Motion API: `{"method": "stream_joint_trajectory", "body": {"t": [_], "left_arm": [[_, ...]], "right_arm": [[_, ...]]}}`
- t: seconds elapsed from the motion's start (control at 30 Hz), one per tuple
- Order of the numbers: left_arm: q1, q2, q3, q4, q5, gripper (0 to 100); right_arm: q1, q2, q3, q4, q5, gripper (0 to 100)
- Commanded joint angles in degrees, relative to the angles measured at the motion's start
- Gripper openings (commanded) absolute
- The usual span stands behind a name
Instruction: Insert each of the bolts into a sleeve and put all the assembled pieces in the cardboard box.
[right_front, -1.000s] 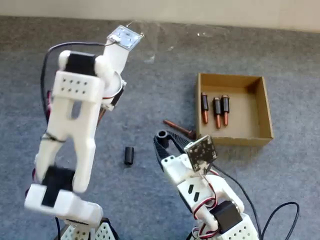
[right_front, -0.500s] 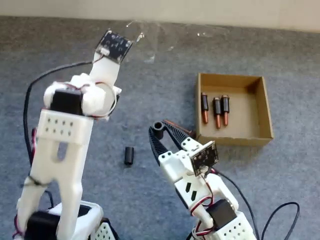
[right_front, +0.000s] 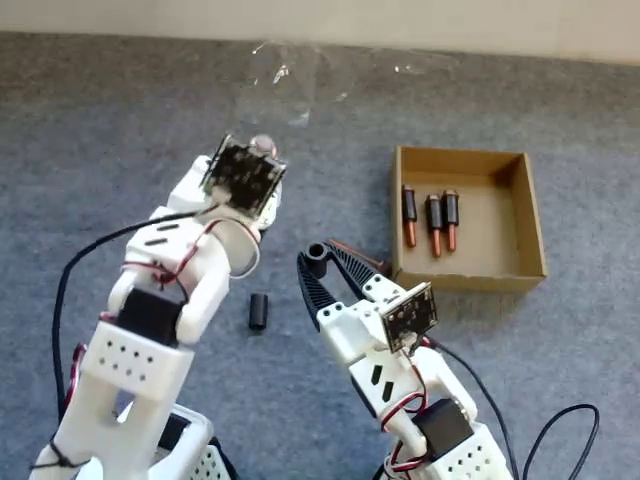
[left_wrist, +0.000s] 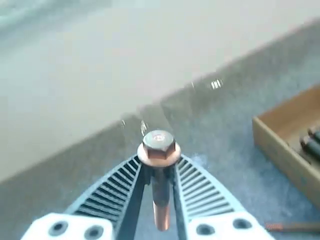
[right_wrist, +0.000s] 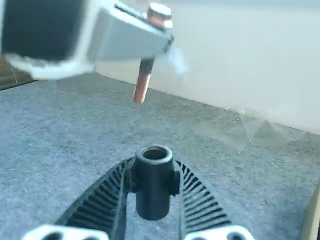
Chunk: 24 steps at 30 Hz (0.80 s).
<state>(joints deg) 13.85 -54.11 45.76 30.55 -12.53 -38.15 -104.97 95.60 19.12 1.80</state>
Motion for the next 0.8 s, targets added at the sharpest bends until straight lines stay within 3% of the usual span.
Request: {"method": "stream_joint_trajectory", "body": {"t": [0.0,0.27,0.47,0.77], "left_arm": [[3.03,-4.97,0.4,-7.65,0.7,1],[4.88,-12.79,7.43,-12.66,14.68,1],[5.41,-17.71,11.65,-12.75,15.3,1],[13.32,-22.64,15.16,-12.75,17.58,1]], "right_arm": [[-0.4,-0.48,4.88,-1.89,0.97,0.5],[-0.04,-0.48,6.29,-0.04,0.62,0.5],[1.54,-0.48,6.46,-0.4,0.62,0.5],[1.45,-0.48,6.46,-0.4,0.62,0.5]]}}
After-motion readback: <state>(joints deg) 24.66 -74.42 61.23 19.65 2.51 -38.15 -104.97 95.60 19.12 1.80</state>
